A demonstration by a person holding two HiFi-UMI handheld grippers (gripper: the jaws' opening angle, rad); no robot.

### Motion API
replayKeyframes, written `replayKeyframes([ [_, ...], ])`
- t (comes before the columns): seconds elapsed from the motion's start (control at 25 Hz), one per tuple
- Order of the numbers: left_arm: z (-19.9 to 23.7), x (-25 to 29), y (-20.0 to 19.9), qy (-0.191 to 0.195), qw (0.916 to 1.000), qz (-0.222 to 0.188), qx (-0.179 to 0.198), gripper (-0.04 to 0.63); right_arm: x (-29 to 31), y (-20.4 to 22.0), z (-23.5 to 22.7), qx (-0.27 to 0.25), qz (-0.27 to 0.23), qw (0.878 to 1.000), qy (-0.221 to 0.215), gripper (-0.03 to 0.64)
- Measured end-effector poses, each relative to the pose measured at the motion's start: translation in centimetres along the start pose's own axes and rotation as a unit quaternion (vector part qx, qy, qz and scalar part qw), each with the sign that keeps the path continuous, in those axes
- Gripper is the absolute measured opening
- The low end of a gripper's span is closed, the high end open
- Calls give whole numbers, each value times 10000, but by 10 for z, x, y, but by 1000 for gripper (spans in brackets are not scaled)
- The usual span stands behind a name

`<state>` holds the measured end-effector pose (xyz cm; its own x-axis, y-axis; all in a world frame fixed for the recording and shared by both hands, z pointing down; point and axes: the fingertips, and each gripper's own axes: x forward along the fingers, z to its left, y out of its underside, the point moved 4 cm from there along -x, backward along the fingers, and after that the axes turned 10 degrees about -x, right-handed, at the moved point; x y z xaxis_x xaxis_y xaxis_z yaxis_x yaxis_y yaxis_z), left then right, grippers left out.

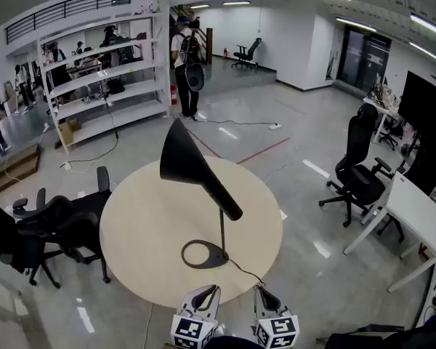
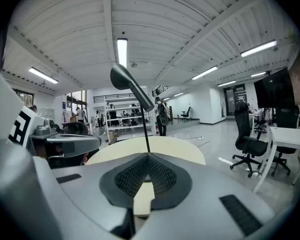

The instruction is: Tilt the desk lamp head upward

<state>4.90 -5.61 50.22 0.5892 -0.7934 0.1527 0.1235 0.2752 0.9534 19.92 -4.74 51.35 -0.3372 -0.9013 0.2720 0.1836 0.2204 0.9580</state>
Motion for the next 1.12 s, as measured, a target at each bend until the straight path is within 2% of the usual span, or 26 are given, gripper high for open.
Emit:
replayKeyframes([
  [0.2, -60, -12, 13, -718, 9972, 107, 199, 48, -42, 21, -27, -36, 9, 9997, -238, 11],
  [0.32, -76, -23, 17, -1085, 9935, 22, 329, 48, -52, 20, -28, -96, -72, 9988, -467, 11],
  [0.52, -93, -46, 32, -1705, 9846, 114, 364, 48, -66, 29, -22, -205, -288, 9957, -859, 9],
  [0.8, -105, -96, 50, -2027, 9784, 122, 386, 48, -93, 28, 10, -300, -416, 9917, -1181, 9],
  [1.12, -93, -202, 88, -2231, 9747, -64, 89, 48, -137, 40, 107, -538, -229, 9882, -1413, 9],
])
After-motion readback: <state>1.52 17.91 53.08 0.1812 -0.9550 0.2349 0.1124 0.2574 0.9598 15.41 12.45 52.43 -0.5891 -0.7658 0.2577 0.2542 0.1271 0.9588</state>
